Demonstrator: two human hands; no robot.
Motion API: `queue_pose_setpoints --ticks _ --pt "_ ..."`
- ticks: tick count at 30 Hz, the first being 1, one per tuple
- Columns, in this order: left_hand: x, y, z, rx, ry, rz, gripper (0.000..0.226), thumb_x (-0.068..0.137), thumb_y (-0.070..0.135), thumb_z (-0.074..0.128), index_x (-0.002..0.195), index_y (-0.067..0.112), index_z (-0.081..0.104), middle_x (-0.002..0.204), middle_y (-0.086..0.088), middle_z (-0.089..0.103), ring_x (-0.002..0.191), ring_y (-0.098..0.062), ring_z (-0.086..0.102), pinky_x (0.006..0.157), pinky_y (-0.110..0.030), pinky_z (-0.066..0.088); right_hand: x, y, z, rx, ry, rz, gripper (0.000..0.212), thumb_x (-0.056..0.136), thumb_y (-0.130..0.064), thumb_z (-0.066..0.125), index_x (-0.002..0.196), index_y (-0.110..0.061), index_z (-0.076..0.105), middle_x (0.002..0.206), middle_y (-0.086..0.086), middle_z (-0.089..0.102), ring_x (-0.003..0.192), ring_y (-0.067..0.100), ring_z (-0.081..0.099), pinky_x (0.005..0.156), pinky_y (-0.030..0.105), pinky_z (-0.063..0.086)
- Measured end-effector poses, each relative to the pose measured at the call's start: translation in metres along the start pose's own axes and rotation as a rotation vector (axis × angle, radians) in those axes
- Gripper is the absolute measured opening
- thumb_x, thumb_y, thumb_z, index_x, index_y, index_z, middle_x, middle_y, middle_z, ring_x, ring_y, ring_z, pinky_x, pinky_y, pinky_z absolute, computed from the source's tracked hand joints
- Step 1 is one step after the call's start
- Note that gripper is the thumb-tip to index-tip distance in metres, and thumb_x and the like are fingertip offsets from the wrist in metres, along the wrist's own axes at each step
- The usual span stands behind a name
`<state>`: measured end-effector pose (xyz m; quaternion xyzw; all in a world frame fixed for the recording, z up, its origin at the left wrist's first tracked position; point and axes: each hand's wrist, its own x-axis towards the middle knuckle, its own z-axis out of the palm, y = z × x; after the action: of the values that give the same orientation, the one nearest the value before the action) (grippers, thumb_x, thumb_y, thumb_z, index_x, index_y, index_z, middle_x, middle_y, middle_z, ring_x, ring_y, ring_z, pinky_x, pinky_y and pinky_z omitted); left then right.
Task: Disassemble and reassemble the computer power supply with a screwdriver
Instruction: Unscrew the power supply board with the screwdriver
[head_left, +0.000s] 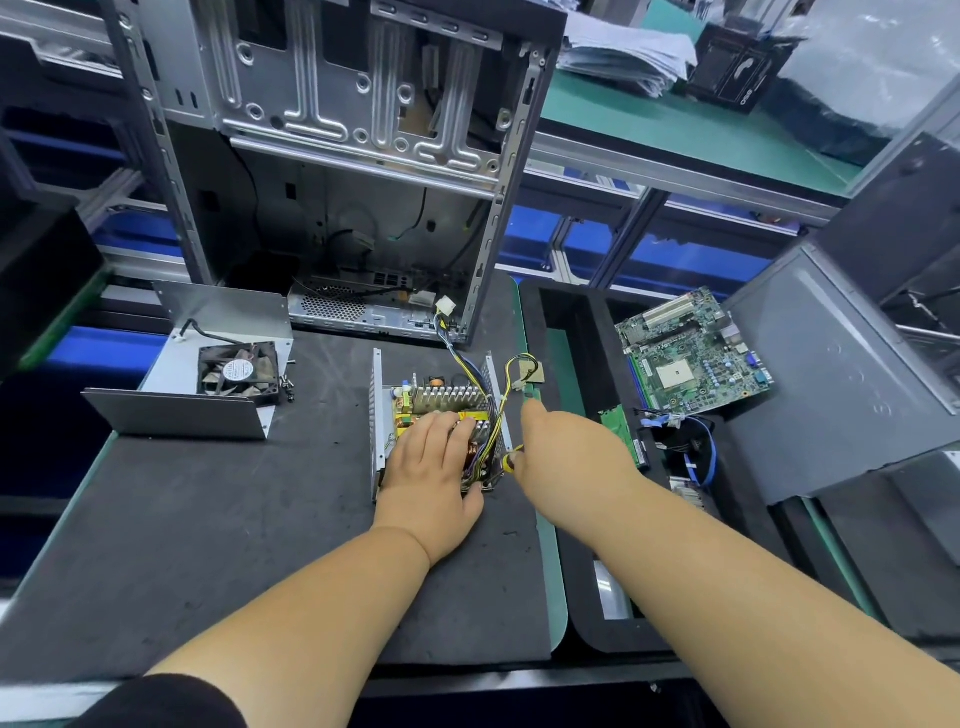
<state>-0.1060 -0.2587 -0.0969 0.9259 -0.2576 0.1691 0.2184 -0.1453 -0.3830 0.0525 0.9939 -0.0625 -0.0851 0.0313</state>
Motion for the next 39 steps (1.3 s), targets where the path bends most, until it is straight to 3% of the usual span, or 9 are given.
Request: queue_pose_setpoints --ticks 2,5,9,13,20,25,31,35,39 --pt "0.0 0.0 0.0 -0.003 -0.003 0.002 0.08 0.061 0.036 0.082 0.132 0.008 0.058 0.131 -0.012 0.058 0.128 -0.028 0.036 0.109 -0.043 0.027 -0.003 0.003 -0.004 -0.036 -0.02 -0.08 0.025 0.093 -0.019 0.055 0.102 -0.016 0.032 0.088 0.003 0.054 0.079 0.03 0.057 0.062 0.032 0.036" --pt "-0.001 0.0 -0.002 -0.01 -0.021 -0.013 0.08 0.061 0.036 0.082 0.132 0.009 0.058 0.131 -0.011 0.058 0.128 -0.028 0.036 0.107 -0.047 0.041 -0.005 0.002 -0.008 -0.189 -0.007 -0.21 0.023 0.095 -0.018 0.054 0.113 -0.014 0.039 0.109 0.006 0.054 0.094 0.028 0.059 0.069 0.033 0.031" --pt "0.0 0.0 -0.003 -0.027 -0.036 -0.014 0.08 0.06 0.035 0.083 0.131 0.008 0.058 0.13 -0.011 0.058 0.127 -0.03 0.041 0.103 -0.05 0.045 -0.004 0.0 -0.004 -0.116 -0.002 -0.167 0.02 0.094 -0.015 0.054 0.099 -0.016 0.035 0.09 0.003 0.054 0.075 0.028 0.051 0.06 0.032 0.033" --pt "-0.001 0.0 -0.005 -0.038 -0.067 -0.02 0.08 0.061 0.033 0.084 0.132 0.007 0.058 0.131 -0.012 0.058 0.125 -0.036 0.053 0.102 -0.052 0.045 -0.003 -0.004 0.003 -0.049 0.017 -0.116 0.028 0.093 -0.017 0.057 0.095 -0.017 0.03 0.068 -0.004 0.035 0.067 0.027 0.047 0.055 0.032 0.036" --pt "0.0 0.001 -0.007 -0.033 -0.084 -0.019 0.079 0.064 0.034 0.082 0.134 0.008 0.056 0.134 -0.01 0.056 0.128 -0.035 0.05 0.106 -0.049 0.042 0.004 0.001 -0.003 0.057 -0.013 0.016 0.021 0.095 -0.02 0.057 0.094 -0.015 0.036 0.084 0.002 0.051 0.074 0.027 0.049 0.061 0.032 0.04" --pt "-0.003 0.0 -0.013 -0.071 -0.045 0.06 0.078 0.07 0.026 0.077 0.14 0.013 0.047 0.149 -0.006 0.044 0.139 -0.026 0.029 0.116 -0.045 0.017 -0.009 0.0 0.004 0.063 0.037 -0.014 0.025 0.095 -0.023 0.057 0.093 -0.016 0.033 0.085 0.002 0.057 0.07 0.027 0.048 0.058 0.032 0.039" --pt "-0.018 0.007 -0.023 0.03 -0.019 0.178 0.063 0.062 0.024 0.077 0.122 0.021 0.058 0.143 -0.008 0.039 0.132 -0.03 0.035 0.11 -0.044 0.02 -0.03 0.025 -0.005 0.308 0.168 0.052 0.02 0.096 -0.039 0.053 0.099 -0.023 0.041 0.086 -0.003 0.059 0.076 0.027 0.053 0.061 0.034 0.037" --pt "-0.023 0.017 -0.027 0.078 -0.058 0.129 0.053 0.06 0.022 0.078 0.11 0.023 0.061 0.14 -0.008 0.043 0.131 -0.031 0.036 0.105 -0.046 0.025 -0.041 0.042 -0.01 0.444 0.214 0.099 0.017 0.096 -0.042 0.052 0.1 -0.028 0.043 0.086 -0.004 0.062 0.074 0.024 0.051 0.059 0.033 0.034" --pt "-0.028 0.028 -0.027 0.211 -0.17 0.083 0.044 0.061 0.029 0.079 0.103 0.031 0.068 0.145 -0.007 0.047 0.132 -0.03 0.033 0.107 -0.047 0.019 -0.048 0.055 -0.01 0.555 0.242 0.102 0.015 0.095 -0.041 0.053 0.096 -0.028 0.045 0.073 -0.006 0.058 0.068 0.019 0.051 0.056 0.033 0.037"
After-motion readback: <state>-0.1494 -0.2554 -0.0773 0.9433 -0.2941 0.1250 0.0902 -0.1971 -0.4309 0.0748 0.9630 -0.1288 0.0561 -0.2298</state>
